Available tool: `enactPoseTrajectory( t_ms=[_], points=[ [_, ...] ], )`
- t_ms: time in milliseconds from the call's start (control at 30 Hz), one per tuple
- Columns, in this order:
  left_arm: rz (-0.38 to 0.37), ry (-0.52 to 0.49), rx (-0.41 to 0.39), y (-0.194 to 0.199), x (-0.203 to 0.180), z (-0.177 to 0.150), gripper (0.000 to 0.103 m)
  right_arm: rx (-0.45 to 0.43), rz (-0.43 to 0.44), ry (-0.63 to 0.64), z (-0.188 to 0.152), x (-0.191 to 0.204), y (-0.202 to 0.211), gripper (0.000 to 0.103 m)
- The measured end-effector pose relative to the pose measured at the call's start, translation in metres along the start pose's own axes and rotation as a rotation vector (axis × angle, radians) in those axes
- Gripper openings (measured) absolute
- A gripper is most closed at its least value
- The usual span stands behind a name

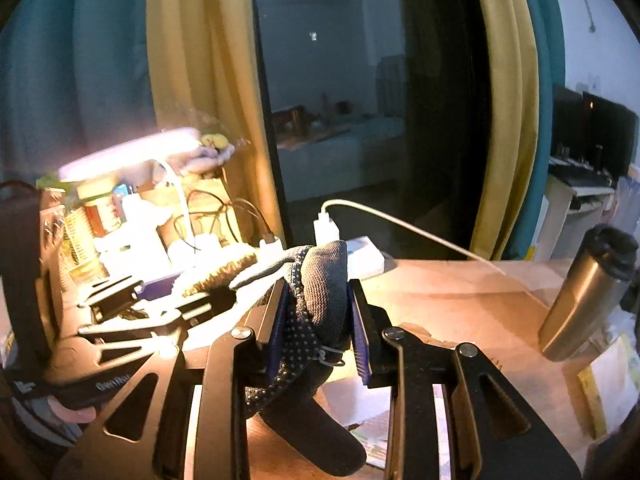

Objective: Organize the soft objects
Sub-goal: 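Lower the plush into the box and open the left gripper while the right releases the glove inside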

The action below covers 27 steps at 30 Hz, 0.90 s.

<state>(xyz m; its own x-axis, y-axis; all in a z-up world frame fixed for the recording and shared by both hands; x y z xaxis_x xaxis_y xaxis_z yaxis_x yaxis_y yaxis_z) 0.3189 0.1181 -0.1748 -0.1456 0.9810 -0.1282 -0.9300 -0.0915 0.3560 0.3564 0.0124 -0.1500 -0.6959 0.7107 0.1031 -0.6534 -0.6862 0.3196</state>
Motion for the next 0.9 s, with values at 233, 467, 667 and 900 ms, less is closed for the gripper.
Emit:
enactPoseTrajectory(
  t_ms=[233, 467, 667, 900],
  points=[
    [-0.001, 0.002, 0.091, -0.039, -0.001, -0.033, 0.053, 0.037, 0.011, -0.028, -0.016, -0.009, -0.016, 0.031],
    [0.037, 0.000, 0.105, -0.046, 0.007, -0.041, 0.071, 0.065, 0.012, -0.024, -0.027, -0.005, -0.031, 0.031],
    [0.047, 0.030, 0.097, -0.036, 0.019, -0.042, 0.072, 0.091, -0.010, -0.022, -0.033, -0.005, -0.043, 0.031],
    [0.055, 0.022, 0.072, -0.021, 0.022, -0.038, 0.072, 0.138, -0.020, -0.007, -0.045, 0.004, -0.060, 0.031]
  ],
)
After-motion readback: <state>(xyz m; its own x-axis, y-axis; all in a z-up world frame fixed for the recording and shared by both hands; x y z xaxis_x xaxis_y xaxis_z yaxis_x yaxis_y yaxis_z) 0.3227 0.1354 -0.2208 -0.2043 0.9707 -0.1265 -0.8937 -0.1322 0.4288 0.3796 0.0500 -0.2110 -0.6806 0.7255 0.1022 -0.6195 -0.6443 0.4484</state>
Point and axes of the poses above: each gripper's, at about its wrist camera, not at the fingertips, and y roughly against the way its jaws point, x to its left, z to its top, the point moved 10 cm from there along -y, roughly the way its jaws point, and after that the axes turned 11 degrees about -x, right-handed, at the moved point
